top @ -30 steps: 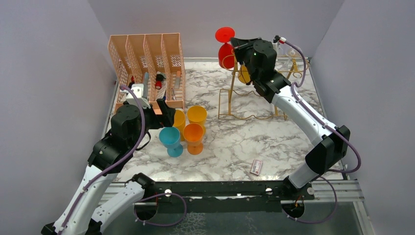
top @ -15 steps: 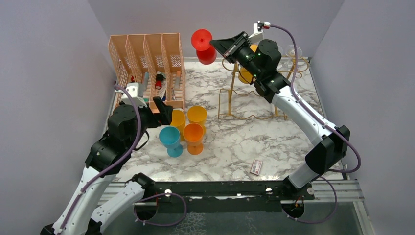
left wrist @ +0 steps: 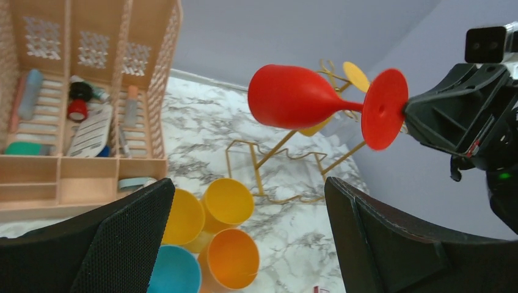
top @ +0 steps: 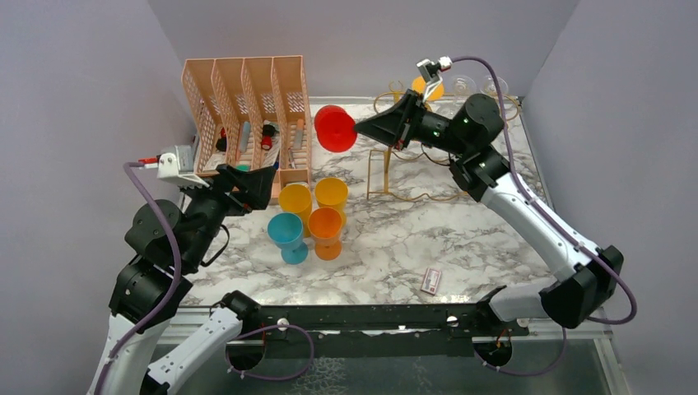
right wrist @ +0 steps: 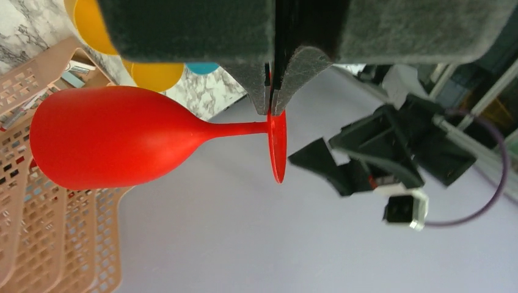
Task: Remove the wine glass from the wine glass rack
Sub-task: Place the wine glass at the center of the board.
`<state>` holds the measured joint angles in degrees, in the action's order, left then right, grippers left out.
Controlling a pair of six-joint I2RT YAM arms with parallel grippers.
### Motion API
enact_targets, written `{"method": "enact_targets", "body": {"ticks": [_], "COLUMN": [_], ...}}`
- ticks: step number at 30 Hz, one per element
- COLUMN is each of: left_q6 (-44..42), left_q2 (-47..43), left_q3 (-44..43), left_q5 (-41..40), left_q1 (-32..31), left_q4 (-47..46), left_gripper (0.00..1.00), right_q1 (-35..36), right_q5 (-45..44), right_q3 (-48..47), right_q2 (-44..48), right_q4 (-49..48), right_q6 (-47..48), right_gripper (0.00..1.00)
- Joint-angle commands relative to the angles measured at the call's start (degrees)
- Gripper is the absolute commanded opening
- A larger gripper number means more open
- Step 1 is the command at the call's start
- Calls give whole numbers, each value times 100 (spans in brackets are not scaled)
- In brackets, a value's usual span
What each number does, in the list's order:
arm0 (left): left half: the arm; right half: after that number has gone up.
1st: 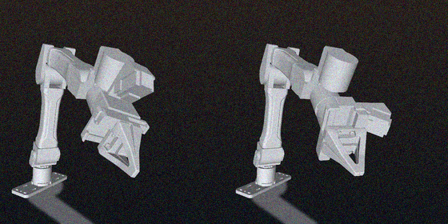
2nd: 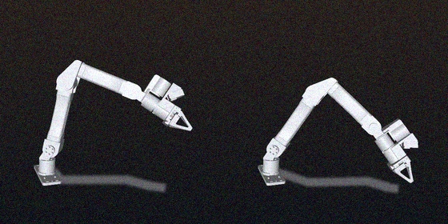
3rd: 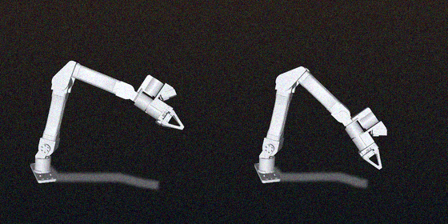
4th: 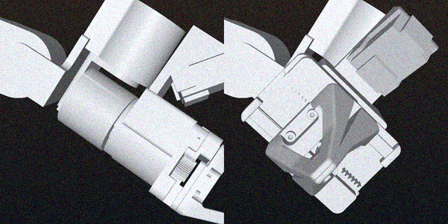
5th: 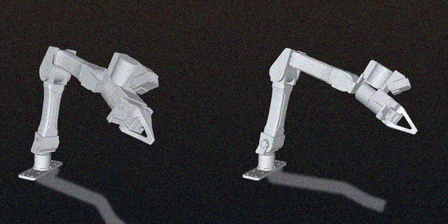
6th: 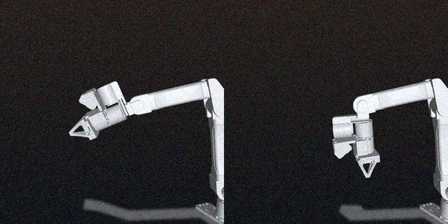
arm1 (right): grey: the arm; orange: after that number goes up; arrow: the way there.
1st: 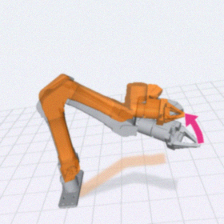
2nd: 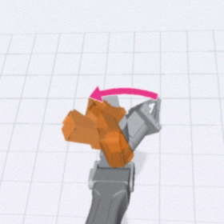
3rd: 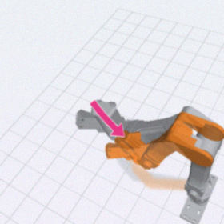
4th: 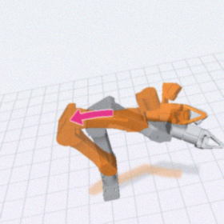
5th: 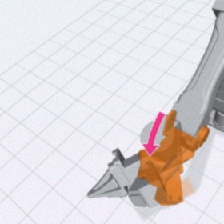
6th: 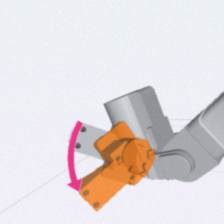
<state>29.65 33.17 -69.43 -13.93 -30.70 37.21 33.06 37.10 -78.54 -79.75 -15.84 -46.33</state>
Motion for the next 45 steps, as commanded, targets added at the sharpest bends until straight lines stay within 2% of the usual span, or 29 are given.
{"method": "enact_targets", "body": {"ticks": [1, 8, 12, 19, 25, 30, 35, 45], "left_q6": [217, 199, 166, 129, 405, 478, 550, 357], "left_q2": [199, 819, 1230, 1746, 1901, 1849, 2042, 2374], "left_q3": [-104, -298, -328, -237, 111, 246, 358, 563], "left_q5": [1061, 2150, 3034, 4165, 5217, 5353, 5863, 5658], "left_q1": [20, 19, 20, 20, 20, 20, -18, -490], "left_q4": [-677, -1138, -1210, -1349, -2043, -2396, -2534, -2525], "left_gripper": [99, 96, 94, 87, 83, 82, 80, 72], "right_q1": [43, 41, 43, 41, 38, 43, 43, 43], "right_q5": [927, 1189, 1185, 833, 685, 255, 114, 229], "right_q3": [470, 1605, 1673, 2173, 2518, 2831, 2930, 2866], "right_q2": [781, 1778, 2122, 2740, 2936, 3155, 3215, 3228], "right_q4": [-7, 284, 955, 1025, 1103, 1253, 1162, 1134], "right_q6": [656, 933, 1145, 1171, 1133, 1088, 1029, 1073], "right_gripper": [1, 1, 1, 1, 1, 1, 1, 1]}}
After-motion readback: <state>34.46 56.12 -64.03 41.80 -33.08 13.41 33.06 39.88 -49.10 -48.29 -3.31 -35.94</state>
